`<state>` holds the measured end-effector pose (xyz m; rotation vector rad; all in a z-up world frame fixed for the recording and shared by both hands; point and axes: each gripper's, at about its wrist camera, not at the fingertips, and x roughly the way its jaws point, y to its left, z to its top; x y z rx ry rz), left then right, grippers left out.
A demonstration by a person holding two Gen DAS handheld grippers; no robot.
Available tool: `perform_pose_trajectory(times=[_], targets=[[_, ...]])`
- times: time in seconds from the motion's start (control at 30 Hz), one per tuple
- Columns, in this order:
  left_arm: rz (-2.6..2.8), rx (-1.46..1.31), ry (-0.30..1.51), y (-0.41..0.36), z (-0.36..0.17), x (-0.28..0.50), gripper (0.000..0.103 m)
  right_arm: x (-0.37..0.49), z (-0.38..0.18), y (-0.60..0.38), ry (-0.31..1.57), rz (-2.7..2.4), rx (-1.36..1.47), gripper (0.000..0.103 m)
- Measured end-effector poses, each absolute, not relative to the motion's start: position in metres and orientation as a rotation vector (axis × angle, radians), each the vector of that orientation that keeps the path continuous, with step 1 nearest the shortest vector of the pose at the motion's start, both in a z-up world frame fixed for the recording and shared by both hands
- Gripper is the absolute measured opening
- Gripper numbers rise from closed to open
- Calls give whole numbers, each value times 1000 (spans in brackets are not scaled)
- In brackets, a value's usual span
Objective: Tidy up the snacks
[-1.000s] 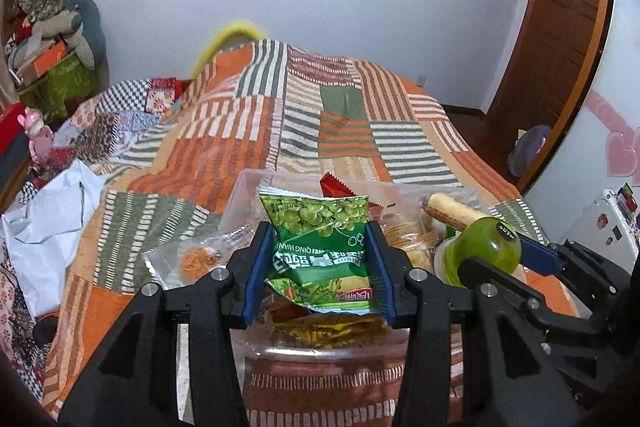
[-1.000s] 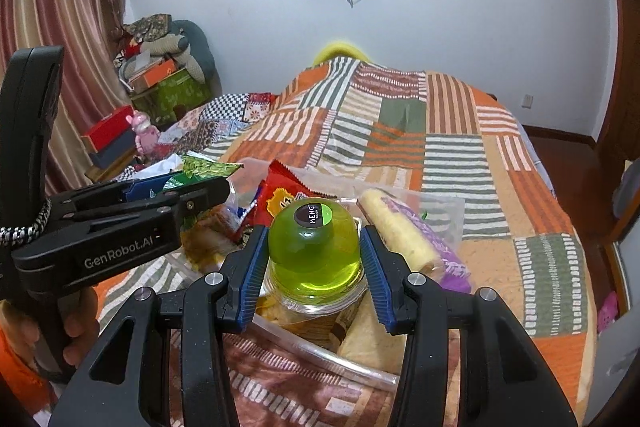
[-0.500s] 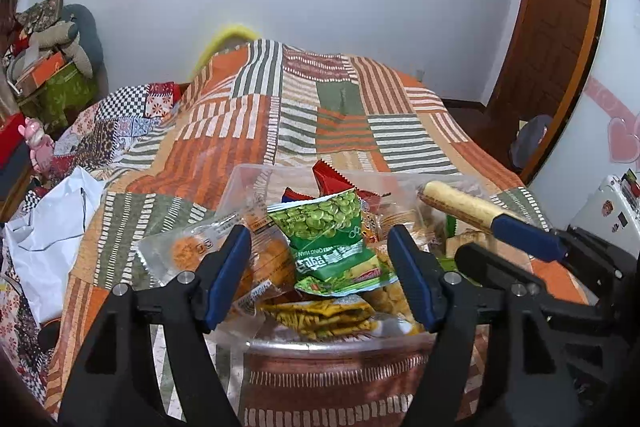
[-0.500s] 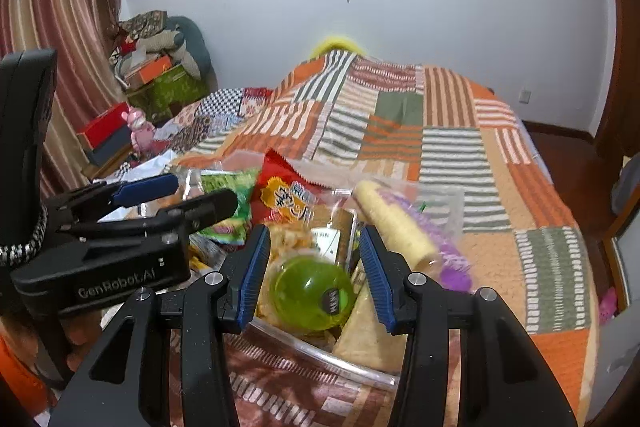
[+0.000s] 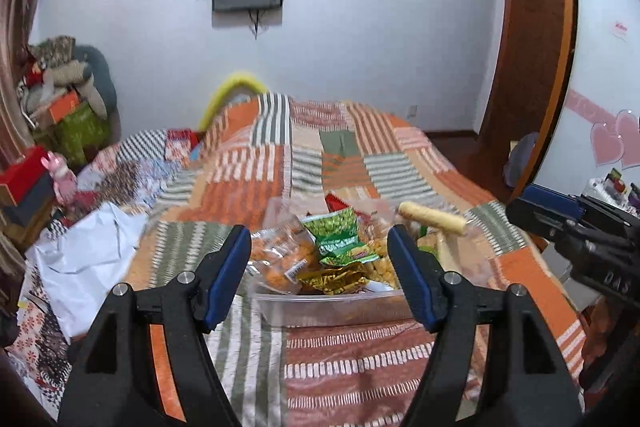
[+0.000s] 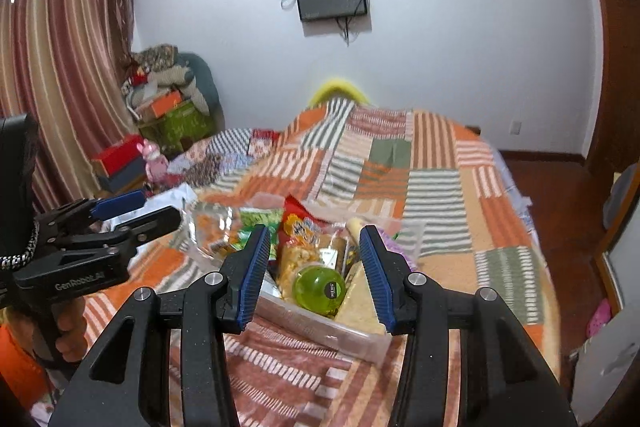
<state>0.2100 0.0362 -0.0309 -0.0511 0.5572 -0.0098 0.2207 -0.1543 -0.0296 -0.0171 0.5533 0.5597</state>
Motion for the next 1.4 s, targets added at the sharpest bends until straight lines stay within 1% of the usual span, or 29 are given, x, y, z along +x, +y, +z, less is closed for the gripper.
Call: perform_pose_trajectory(times=[0.23,0.4,0.47,0.53,0.57,0.63,0.67,0.73,0.83,1.03,1.3,1.4], targets=[[-28,-63,417,32,17,142,70,172,8,-169,447,544,15,43],[-29,-61,355,27,30,105,75,137,24,-173,386,563,20,45],[-31,-60,331,25,31,91,79,128,25,-174,373,571,29,58],[-24,-58,308,22,32,81,88,119,25,-176,355,564,40,66],[-16,-60,295,22,31,73,90,117,24,-175,349,558,38,66],[-11,-67,282,22,31,64,97,114,22,-175,344,546,33,69],[-15,-73,279,22,30,61,99,113,21,-174,345,545,31,75],[-8,-76,264,21,29,54,99,112,19,-174,342,540,34,83],[5,-73,251,19,26,49,102,108,18,-175,326,513,25,85],[-11,-89,260,20,21,47,102,101,20,-176,312,511,36,93],[-5,-93,264,21,15,45,102,92,17,-176,302,511,32,94],[-6,-98,267,22,15,45,102,90,17,-176,299,509,34,98]])
